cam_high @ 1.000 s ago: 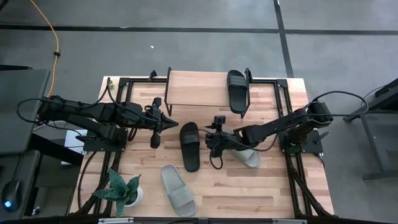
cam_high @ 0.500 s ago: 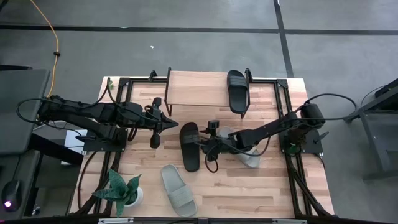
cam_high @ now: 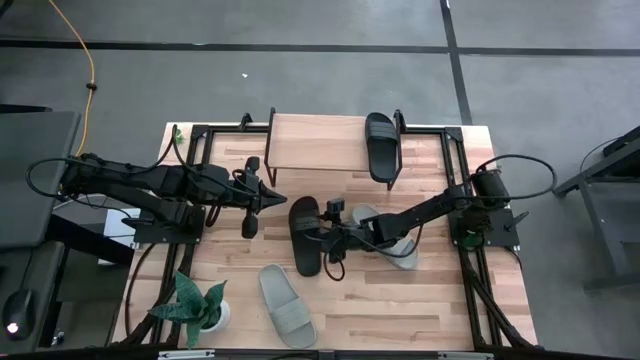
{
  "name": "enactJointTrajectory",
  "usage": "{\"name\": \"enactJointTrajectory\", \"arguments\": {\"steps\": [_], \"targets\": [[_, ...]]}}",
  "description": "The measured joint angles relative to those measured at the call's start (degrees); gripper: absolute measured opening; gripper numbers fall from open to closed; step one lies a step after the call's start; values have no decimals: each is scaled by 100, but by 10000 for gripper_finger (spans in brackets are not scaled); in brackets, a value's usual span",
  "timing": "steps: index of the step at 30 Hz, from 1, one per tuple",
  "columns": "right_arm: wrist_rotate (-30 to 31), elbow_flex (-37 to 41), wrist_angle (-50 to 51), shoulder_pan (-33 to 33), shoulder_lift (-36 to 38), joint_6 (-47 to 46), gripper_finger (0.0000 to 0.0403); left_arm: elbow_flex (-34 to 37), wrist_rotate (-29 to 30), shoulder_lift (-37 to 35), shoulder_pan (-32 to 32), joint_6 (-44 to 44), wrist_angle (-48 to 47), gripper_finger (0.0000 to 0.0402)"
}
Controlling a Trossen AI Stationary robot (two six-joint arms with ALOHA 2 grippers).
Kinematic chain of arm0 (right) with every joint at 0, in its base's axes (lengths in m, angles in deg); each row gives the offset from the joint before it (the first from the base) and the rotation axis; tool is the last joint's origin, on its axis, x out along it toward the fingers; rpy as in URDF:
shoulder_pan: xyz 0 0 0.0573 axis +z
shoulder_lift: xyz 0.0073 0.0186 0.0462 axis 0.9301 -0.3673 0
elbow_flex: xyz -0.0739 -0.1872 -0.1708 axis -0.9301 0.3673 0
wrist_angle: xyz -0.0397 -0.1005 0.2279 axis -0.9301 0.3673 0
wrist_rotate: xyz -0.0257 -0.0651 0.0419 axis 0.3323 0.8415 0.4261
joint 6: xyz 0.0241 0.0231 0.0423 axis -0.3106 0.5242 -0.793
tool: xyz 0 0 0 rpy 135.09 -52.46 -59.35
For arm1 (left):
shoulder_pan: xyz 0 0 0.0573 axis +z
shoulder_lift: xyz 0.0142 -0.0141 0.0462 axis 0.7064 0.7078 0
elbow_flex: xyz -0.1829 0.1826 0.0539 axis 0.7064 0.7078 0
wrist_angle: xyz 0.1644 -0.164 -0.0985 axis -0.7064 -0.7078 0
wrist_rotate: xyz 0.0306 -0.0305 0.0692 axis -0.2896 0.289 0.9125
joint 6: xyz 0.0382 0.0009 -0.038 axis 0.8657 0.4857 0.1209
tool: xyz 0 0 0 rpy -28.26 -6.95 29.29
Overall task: Pick and place slides into the shelf
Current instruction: Put the black slide on the shelf
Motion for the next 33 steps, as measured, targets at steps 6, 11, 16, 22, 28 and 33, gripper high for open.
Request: {"name": "enactJointTrajectory", "arguments": {"steps": [6, 11, 16, 22, 28, 33], "targets": [[-107, 0, -240, 0, -176, 98, 240, 0, 0, 0, -1, 0, -2, 1], [-63, -2, -260, 0, -207, 116, 240, 0, 0, 0, -1, 0, -2, 1], [28, -2, -340, -8, -350, 171, 240, 0, 0, -2, 0, 0, 2, 1], [49, -2, -681, -40, -506, 225, 240, 0, 0, 0, 0, 0, 1, 1], [172, -2, -727, -90, -511, 219, 240, 0, 0, 0, -1, 0, 1, 1], [183, -2, -714, -124, -548, 217, 240, 0, 0, 0, 0, 0, 2, 1]]}}
